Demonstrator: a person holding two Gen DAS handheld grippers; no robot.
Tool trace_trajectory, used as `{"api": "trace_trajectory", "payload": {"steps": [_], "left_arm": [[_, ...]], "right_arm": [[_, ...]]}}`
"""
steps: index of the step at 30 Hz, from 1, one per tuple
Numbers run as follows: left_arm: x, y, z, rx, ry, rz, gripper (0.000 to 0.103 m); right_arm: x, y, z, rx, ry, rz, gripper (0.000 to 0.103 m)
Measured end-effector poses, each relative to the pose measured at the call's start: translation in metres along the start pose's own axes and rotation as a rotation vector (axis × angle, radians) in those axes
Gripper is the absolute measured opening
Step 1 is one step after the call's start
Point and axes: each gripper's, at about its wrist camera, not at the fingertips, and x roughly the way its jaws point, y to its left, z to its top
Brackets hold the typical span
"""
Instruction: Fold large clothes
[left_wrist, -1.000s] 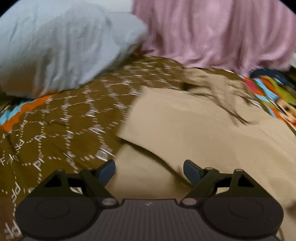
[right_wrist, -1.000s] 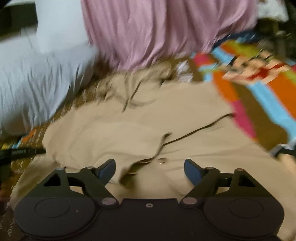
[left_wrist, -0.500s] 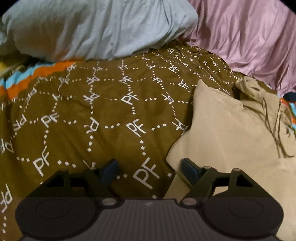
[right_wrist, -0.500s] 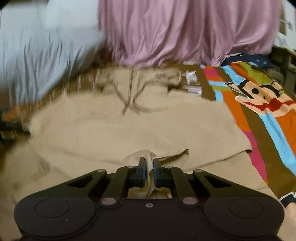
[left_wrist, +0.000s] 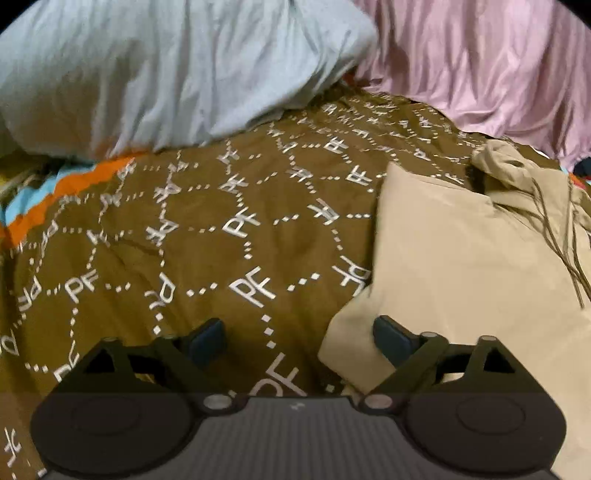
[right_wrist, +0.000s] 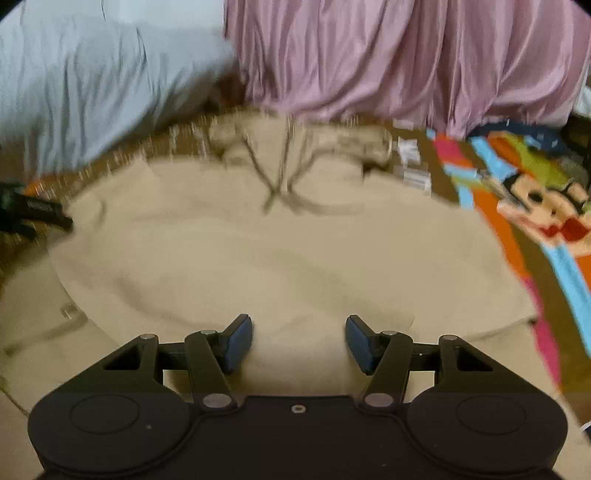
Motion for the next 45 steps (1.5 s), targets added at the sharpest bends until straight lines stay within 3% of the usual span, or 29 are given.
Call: {"api": "trace_trajectory", "payload": {"steps": [5, 7, 9, 10, 13, 17, 22, 25, 28, 29, 30, 31, 35, 42, 45], "left_arm": [[-0.021, 0.013, 0.006, -0.097, 0.051, -0.016, 0.091], [-0.037, 0.015, 0.002, -0.12, 0.047, -0.053, 0.096], [-0.053, 0.01, -0.004, -0.111, 0.023, -0.081, 0.099], [-0.058, 0.006, -0.007, -0.095, 0.003, -0.097, 0.1], [-0.064, -0.005, -0.011, -0.047, -0.032, -0.135, 0.101], [-0.062, -0.014, -0.014, -0.032, -0.058, -0.16, 0.101], [-0.048, -0.014, -0.021, -0.053, -0.039, -0.175, 0.101], [-0.038, -0.016, -0.027, -0.054, -0.004, -0.18, 0.101], [-0.036, -0.02, -0.031, -0.032, -0.006, -0.184, 0.101], [-0.037, -0.023, -0.031, -0.02, -0.01, -0.189, 0.101], [-0.038, -0.025, -0.032, -0.008, -0.015, -0.198, 0.101], [-0.039, -0.027, -0.032, 0.0, -0.018, -0.202, 0.101], [-0.045, -0.031, -0.033, 0.007, -0.03, -0.208, 0.101], [-0.059, -0.025, -0.024, -0.058, -0.063, -0.261, 0.1], [-0.069, -0.025, -0.02, -0.062, -0.091, -0.291, 0.1]], "right_arm": [[0.001, -0.007, -0.004, 0.019, -0.003, 0.034, 0.059], [-0.01, -0.014, 0.006, -0.002, -0.026, 0.06, 0.065], [-0.014, -0.021, 0.022, -0.05, -0.054, 0.079, 0.08], [-0.012, -0.024, 0.032, -0.072, -0.062, 0.082, 0.082], [0.017, -0.043, 0.072, -0.08, -0.053, 0.057, 0.086], [0.086, -0.078, 0.131, 0.011, -0.047, -0.025, 0.085], [0.178, -0.12, 0.196, 0.192, -0.074, -0.138, 0.07], [0.216, -0.134, 0.213, 0.275, -0.088, -0.164, 0.069], [0.25, -0.14, 0.217, 0.335, -0.064, -0.198, 0.055], [0.256, -0.141, 0.216, 0.347, -0.06, -0.202, 0.039], [0.259, -0.14, 0.214, 0.354, -0.066, -0.196, 0.013], [0.26, -0.137, 0.212, 0.349, -0.079, -0.188, 0.006], [0.235, -0.118, 0.212, 0.256, -0.203, -0.208, 0.003], [0.113, -0.073, 0.182, -0.118, -0.498, -0.176, 0.002], [0.063, -0.057, 0.153, -0.217, -0.546, -0.141, 0.002]]}}
